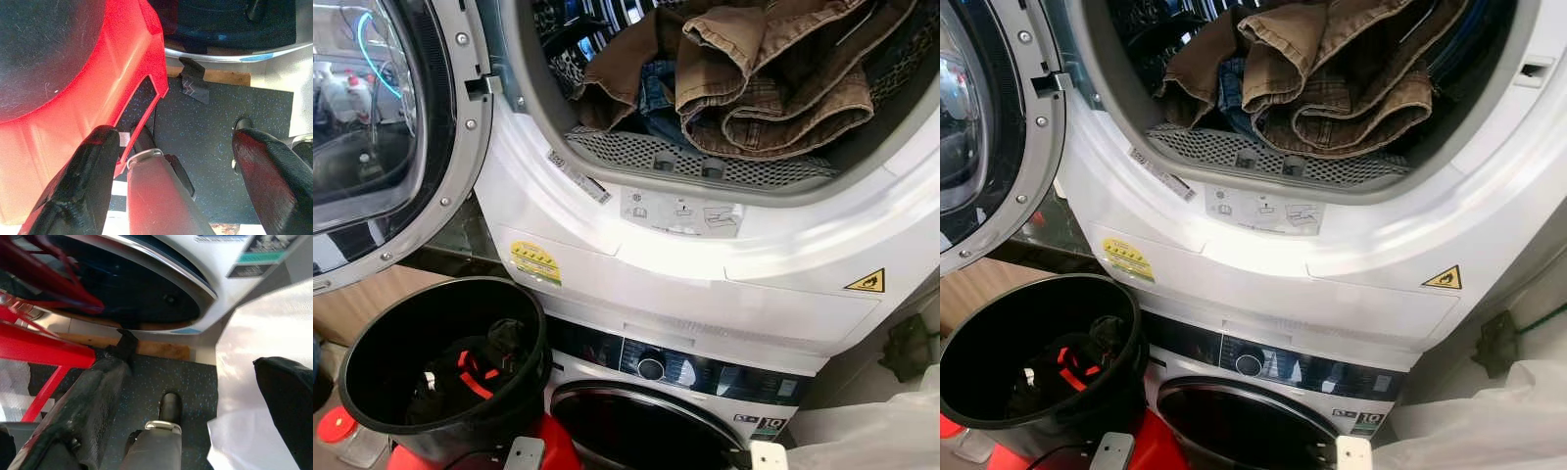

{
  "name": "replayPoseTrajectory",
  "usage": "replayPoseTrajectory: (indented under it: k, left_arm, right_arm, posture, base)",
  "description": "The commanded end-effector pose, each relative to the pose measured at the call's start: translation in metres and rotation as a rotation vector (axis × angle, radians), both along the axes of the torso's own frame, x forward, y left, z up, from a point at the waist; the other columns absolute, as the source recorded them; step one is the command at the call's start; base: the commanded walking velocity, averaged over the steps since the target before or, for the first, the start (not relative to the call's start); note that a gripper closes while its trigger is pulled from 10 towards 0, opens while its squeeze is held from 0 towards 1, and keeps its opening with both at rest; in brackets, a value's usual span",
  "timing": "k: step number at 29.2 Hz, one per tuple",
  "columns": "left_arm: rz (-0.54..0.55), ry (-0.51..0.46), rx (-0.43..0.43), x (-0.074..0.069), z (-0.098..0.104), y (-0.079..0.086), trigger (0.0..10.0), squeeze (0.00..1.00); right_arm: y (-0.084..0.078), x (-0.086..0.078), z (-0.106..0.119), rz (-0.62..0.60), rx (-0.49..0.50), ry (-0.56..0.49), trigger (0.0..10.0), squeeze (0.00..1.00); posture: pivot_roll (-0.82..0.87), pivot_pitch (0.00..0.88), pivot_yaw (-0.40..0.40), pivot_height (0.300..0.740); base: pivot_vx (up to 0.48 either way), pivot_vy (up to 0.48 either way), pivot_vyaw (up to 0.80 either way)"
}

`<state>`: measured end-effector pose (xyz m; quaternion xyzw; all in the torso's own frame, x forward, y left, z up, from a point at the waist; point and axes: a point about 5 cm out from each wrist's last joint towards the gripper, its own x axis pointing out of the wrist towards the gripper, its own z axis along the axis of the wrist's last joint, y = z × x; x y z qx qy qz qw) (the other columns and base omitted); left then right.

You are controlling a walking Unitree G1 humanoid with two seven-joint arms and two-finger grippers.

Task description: Clothes washing

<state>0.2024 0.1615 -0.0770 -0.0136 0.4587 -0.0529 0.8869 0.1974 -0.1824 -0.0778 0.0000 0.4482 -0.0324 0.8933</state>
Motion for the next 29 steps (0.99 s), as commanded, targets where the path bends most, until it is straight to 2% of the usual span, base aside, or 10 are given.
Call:
replayPoseTrajectory:
  k: [1, 4, 7, 10, 15, 18, 20, 22, 26, 29]
  left_arm:
    - [0.031, 0.019, -0.005, -0.005, -0.003, 0.002, 10.0, 0.0]
    - [0.034, 0.019, -0.005, -0.005, -0.003, 0.003, 10.0, 0.0]
    - [0.021, 0.018, 0.003, -0.005, -0.003, 0.004, 10.0, 0.0]
    - [0.018, 0.019, 0.001, -0.006, -0.003, 0.004, 10.0, 0.0]
    - [0.005, 0.021, -0.002, -0.006, -0.003, 0.002, 10.0, 0.0]
    - [0.004, 0.021, -0.002, -0.006, -0.003, 0.002, 10.0, 0.0]
    - [0.002, 0.022, -0.002, -0.007, -0.003, 0.002, 10.0, 0.0]
    - [0.0, 0.024, -0.002, -0.007, -0.004, 0.002, 10.0, 0.0]
    - [-0.003, 0.025, 0.002, -0.007, -0.004, 0.003, 10.0, 0.0]
    - [-0.004, 0.025, 0.003, -0.007, -0.004, 0.003, 10.0, 0.0]
  right_arm:
    - [0.001, 0.002, 0.001, 0.024, 0.0, -0.011, 10.0, 0.0]
    - [0.004, 0.009, 0.006, 0.045, 0.052, -0.064, 10.0, 0.0]
    - [0.01, 0.011, 0.008, 0.133, 0.129, -0.107, 10.0, 0.0]
    - [0.013, 0.002, 0.008, 0.284, 0.245, -0.123, 10.0, 0.0]
    - [0.008, -0.011, 0.019, 0.561, 0.504, -0.165, 10.0, 0.0]
    - [0.008, -0.008, 0.025, 0.607, 0.568, -0.193, 10.0, 0.0]
    - [0.009, -0.003, 0.034, 0.671, 0.623, -0.236, 10.0, 0.0]
    - [0.018, 0.018, 0.066, 0.753, 0.728, -0.395, 10.0, 0.0]
    - [0.032, 0.03, 0.1, 0.833, 0.844, -0.539, 10.0, 0.0]
    - [0.038, 0.032, 0.114, 0.861, 0.896, -0.588, 10.0, 0.0]
  posture:
    - [-0.05, 0.0, -0.018, 0.74]
    - [-0.05, 0.0, -0.013, 0.74]
    - [-0.06, 0.0, -0.011, 0.74]
    - [-0.07, 0.0, -0.01, 0.74]
    - [-0.09, 0.0, -0.006, 0.74]
    - [-0.1, 0.0, -0.005, 0.74]
    - [-0.1, 0.0, -0.004, 0.74]
    - [-0.1, 0.0, -0.001, 0.74]
    - [-0.1, 0.0, 0.004, 0.74]
    - [-0.1, 0.0, 0.007, 0.74]
  base:
    - [0.0, 0.0, 0.0]
    - [0.0, 0.0, 0.0]
    - [0.0, 0.0, 0.0]
    - [0.0, 0.0, 0.0]
    - [0.0, 0.0, 0.0]
    - [0.0, 0.0, 0.0]
    - [0.0, 0.0, 0.0]
    - [0.0, 0.0, 0.0]
    - [0.0, 0.0, 0.0]
    - [0.0, 0.0, 0.0]
